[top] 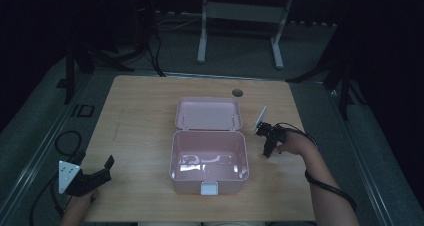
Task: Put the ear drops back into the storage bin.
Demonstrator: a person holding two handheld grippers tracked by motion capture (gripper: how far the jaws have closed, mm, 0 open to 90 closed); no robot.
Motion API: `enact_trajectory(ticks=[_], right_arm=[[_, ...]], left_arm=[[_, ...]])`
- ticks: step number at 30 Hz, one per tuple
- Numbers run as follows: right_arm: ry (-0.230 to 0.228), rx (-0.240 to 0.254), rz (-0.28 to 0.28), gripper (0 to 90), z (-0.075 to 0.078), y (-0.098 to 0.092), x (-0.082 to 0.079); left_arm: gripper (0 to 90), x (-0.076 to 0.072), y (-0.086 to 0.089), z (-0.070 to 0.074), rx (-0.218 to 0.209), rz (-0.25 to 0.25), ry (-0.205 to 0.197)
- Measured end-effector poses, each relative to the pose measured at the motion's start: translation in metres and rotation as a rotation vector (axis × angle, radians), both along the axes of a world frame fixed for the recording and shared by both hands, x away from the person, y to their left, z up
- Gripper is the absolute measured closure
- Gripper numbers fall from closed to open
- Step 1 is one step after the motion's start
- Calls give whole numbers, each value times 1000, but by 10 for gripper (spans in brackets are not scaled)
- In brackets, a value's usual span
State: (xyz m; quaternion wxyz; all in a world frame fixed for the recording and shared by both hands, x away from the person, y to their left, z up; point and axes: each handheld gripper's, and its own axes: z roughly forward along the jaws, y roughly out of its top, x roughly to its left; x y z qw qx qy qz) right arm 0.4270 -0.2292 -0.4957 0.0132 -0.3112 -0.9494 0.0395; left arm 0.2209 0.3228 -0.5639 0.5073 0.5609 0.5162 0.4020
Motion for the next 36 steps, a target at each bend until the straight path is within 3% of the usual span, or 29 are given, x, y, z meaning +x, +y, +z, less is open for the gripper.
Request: enact_trajectory(ticks=[1, 2, 7, 13, 18, 23, 32, 36], right_arm=[[-3, -3, 50, 594, 2, 0, -5], [-3, -3, 50, 594, 2, 0, -5], [32, -6, 170, 594, 4, 0, -16], [44, -16, 265, 594, 6, -2, -27], [19, -22, 362, 594, 12, -3, -39], [-2, 15, 459, 594, 19, -3, -52], [-10, -71, 592, 594, 17, -1, -77], [-10, -86, 642, 594, 17, -4, -86]], left_arm=[[4, 0, 0, 0, 0, 0, 0], [4, 0, 0, 0, 0, 0, 1], [4, 0, 0, 0, 0, 0, 0], [4, 0, 0, 0, 0, 0, 0], [4, 0, 0, 0, -1, -1, 0], [4, 0, 0, 0, 0, 1, 0], [4, 0, 0, 0, 0, 1, 1], [4, 0, 0, 0, 1, 1, 1]])
